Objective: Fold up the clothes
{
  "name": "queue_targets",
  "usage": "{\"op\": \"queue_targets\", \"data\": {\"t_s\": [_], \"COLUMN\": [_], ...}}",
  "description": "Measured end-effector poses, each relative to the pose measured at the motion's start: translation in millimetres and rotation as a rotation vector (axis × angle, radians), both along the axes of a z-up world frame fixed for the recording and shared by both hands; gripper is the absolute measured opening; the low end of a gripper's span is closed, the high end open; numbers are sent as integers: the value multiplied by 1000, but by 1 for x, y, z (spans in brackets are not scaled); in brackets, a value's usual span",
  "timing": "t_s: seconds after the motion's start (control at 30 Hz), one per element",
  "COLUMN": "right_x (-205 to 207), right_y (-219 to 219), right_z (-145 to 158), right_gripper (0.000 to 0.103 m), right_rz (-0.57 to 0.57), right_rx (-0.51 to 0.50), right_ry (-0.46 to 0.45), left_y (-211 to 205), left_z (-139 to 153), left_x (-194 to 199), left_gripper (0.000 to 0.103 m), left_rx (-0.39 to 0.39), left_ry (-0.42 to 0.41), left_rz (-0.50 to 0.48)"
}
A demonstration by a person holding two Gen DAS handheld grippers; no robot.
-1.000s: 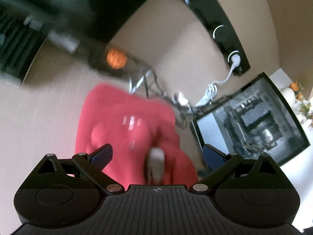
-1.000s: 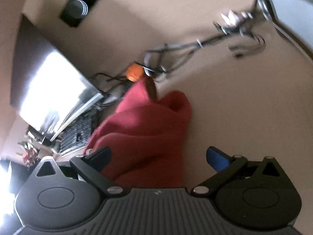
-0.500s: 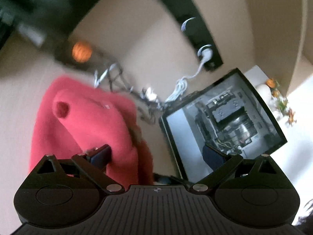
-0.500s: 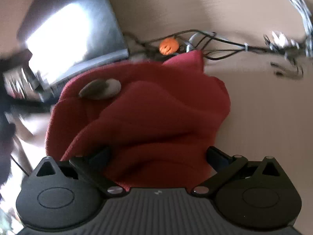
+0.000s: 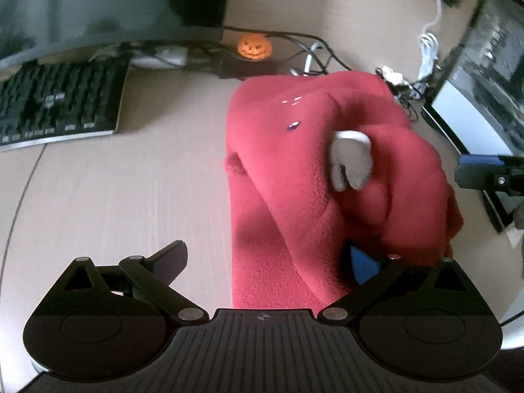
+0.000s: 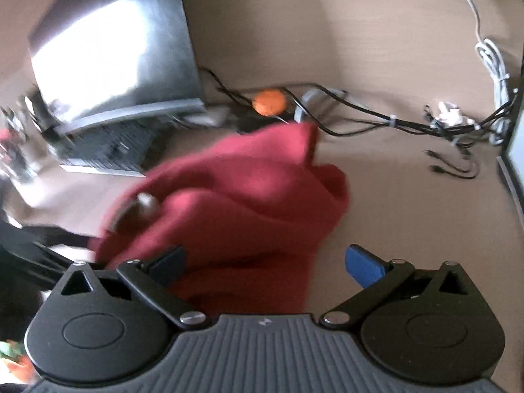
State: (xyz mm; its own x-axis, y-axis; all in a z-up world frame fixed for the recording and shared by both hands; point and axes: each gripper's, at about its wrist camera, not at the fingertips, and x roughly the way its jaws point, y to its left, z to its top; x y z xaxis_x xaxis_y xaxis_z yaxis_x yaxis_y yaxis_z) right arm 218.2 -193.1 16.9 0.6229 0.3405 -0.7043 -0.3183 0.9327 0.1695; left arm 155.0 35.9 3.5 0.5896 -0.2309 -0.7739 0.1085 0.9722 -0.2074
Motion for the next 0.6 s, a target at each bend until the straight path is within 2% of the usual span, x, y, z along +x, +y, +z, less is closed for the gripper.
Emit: {"op": "queue_targets", "data": {"t_s": [0.07,0.17,0.23,0.33,0.47,0.57,0.6], "right_x": [7,19,28,40,71,101,113], "right_y": [11,15,13,4,6,4,8], "right_z": [-21,-39,-28,0,17,15,5], "right_gripper": [103,103,103,103,103,103,103], "right_rz": [0,-27,6,24,-96,-200,-214], "right_rx": [-61,-28,-30,-4,-33,-14,-50], "right_ry": [31,74,114,45,-113,-118,-77], "left_y": [-3,-8,-11,-13,-15,-16,-16], "left_z": [-2,-2,1,1,1,2,2], "left_x": [1,0,-2,-3,-6,-9,-9], "left_gripper": [103,103,103,103,103,103,103], "left_rx": [2,25,39,42,47,49,47], "left_ry": [0,-8,-13,-22,-32,-33,-32], "left_rz": [10,23,34,50,73,88,92]}}
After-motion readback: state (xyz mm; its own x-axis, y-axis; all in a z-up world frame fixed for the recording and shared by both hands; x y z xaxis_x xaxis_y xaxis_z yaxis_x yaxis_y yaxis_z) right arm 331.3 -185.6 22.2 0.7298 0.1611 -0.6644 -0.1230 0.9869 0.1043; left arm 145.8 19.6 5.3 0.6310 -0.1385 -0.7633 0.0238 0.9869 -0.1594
